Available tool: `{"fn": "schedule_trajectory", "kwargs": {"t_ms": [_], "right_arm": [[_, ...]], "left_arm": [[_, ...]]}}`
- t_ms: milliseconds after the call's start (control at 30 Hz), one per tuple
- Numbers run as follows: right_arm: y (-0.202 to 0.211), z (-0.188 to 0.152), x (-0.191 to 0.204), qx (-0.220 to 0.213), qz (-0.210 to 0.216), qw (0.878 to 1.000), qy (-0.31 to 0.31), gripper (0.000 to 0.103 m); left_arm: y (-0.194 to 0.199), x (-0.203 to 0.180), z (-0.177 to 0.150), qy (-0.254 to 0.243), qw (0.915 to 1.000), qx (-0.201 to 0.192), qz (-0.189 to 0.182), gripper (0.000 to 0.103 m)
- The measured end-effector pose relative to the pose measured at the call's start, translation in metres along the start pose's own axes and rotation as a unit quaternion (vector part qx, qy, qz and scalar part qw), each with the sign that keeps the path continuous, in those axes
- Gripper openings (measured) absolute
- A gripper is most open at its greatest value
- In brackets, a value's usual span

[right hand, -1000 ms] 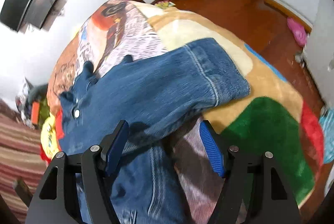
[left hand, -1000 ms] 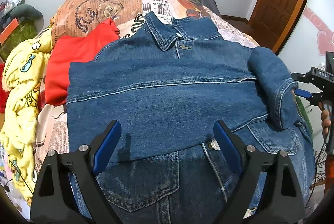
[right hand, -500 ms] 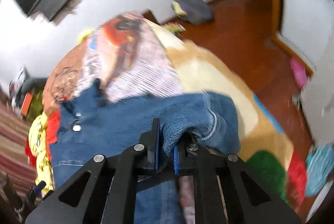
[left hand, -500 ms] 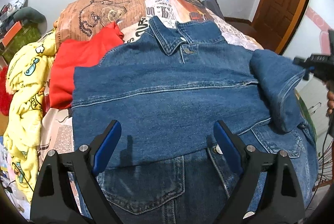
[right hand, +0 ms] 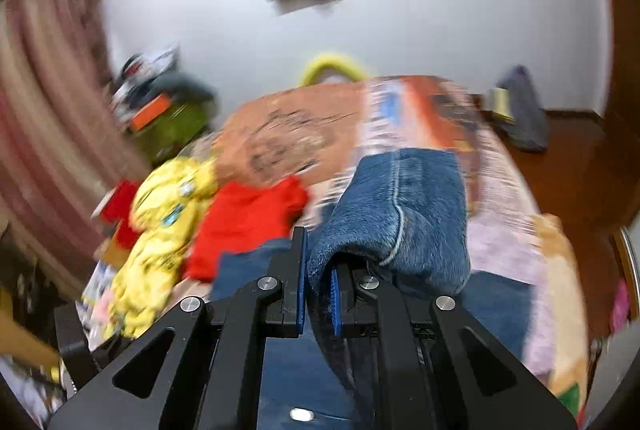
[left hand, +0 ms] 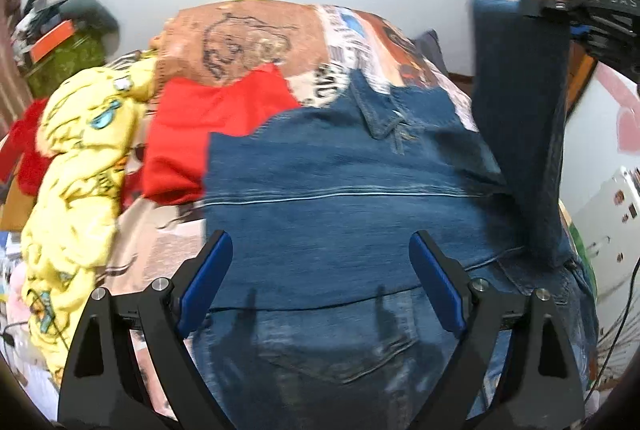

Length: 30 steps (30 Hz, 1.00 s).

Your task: Fold large clothes

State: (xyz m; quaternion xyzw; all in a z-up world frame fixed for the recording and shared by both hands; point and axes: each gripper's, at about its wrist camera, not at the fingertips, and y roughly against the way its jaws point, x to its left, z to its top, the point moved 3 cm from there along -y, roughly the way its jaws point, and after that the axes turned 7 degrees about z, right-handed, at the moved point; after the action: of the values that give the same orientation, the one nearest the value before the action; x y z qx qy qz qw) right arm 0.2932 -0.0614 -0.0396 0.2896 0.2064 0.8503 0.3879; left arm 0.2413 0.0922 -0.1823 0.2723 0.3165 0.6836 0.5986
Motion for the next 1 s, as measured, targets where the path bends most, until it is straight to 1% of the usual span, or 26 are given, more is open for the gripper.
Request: {"fn": "schedule_trajectory", "kwargs": {"t_ms": [67, 167, 233, 300, 400, 433, 467, 500, 533, 567, 600, 633, 733, 767, 800, 833, 900, 967, 1000], "right_arm": [[-0.032, -0.010, 0.029, 0.031, 0.021, 0.999, 0.025, 0.009], [-0.075, -0.036, 0.051, 0.087, 0.050, 0.994, 0.033, 0.008], [-0.106, -0.060, 0.061, 0.132, 0.061, 0.989, 0.035, 0.008], [-0.132, -0.087, 0.068, 0.180, 0.068, 0.981, 0.038, 0.009], [-0.149, -0.117, 0.074, 0.224, 0.073, 0.971, 0.041, 0.009], [-0.150, -0.122, 0.077, 0.229, 0.074, 0.970, 0.041, 0.010], [-0.149, -0.124, 0.078, 0.238, 0.074, 0.968, 0.040, 0.015], [-0.149, -0.127, 0.079, 0.252, 0.075, 0.964, 0.040, 0.025], [-0.146, -0.125, 0.078, 0.261, 0.075, 0.962, 0.041, 0.029], [-0.145, -0.125, 0.079, 0.268, 0.074, 0.960, 0.040, 0.037], [-0.141, -0.123, 0.077, 0.269, 0.068, 0.960, 0.037, 0.039], [-0.136, -0.120, 0.077, 0.266, 0.069, 0.961, 0.035, 0.039], [-0.111, -0.105, 0.067, 0.240, 0.077, 0.967, 0.021, 0.040], [-0.107, -0.102, 0.065, 0.231, 0.076, 0.970, 0.019, 0.043], [-0.092, -0.095, 0.057, 0.213, 0.069, 0.974, 0.018, 0.047], [-0.080, -0.090, 0.050, 0.197, 0.061, 0.978, 0.020, 0.049], [-0.059, -0.081, 0.038, 0.170, 0.044, 0.984, 0.027, 0.054], [-0.034, -0.076, 0.017, 0.142, 0.010, 0.989, 0.032, 0.059], [-0.022, -0.076, 0.006, 0.130, -0.010, 0.991, 0.032, 0.061]], "left_arm": [[0.004, 0.018, -0.004, 0.017, 0.9998, -0.001, 0.009, 0.090], [0.008, 0.044, -0.013, 0.043, 0.9989, 0.004, 0.020, 0.090], [0.009, 0.058, -0.020, 0.056, 0.9980, 0.010, 0.028, 0.090], [0.009, 0.071, -0.028, 0.067, 0.9970, 0.018, 0.034, 0.090], [0.009, 0.087, -0.039, 0.085, 0.9952, 0.031, 0.037, 0.090], [0.009, 0.091, -0.043, 0.089, 0.9947, 0.035, 0.039, 0.090], [0.009, 0.095, -0.047, 0.094, 0.9940, 0.040, 0.040, 0.090], [0.008, 0.097, -0.049, 0.097, 0.9935, 0.043, 0.040, 0.090], [0.007, 0.098, -0.051, 0.101, 0.9931, 0.047, 0.037, 0.090], [0.006, 0.099, -0.051, 0.104, 0.9928, 0.050, 0.034, 0.090], [0.005, 0.098, -0.052, 0.107, 0.9924, 0.052, 0.030, 0.090], [0.004, 0.096, -0.051, 0.110, 0.9922, 0.054, 0.022, 0.090], [0.001, 0.087, -0.048, 0.115, 0.9915, 0.059, -0.005, 0.090], [-0.001, 0.083, -0.047, 0.119, 0.9908, 0.062, -0.017, 0.090], [-0.003, 0.080, -0.046, 0.123, 0.9899, 0.066, -0.026, 0.090], [-0.005, 0.077, -0.045, 0.127, 0.9886, 0.070, -0.038, 0.090], [-0.010, 0.068, -0.043, 0.135, 0.9859, 0.076, -0.065, 0.090], [-0.017, 0.060, -0.042, 0.137, 0.9834, 0.085, -0.085, 0.090], [-0.022, 0.057, -0.042, 0.140, 0.9819, 0.093, -0.088, 0.090]]}}
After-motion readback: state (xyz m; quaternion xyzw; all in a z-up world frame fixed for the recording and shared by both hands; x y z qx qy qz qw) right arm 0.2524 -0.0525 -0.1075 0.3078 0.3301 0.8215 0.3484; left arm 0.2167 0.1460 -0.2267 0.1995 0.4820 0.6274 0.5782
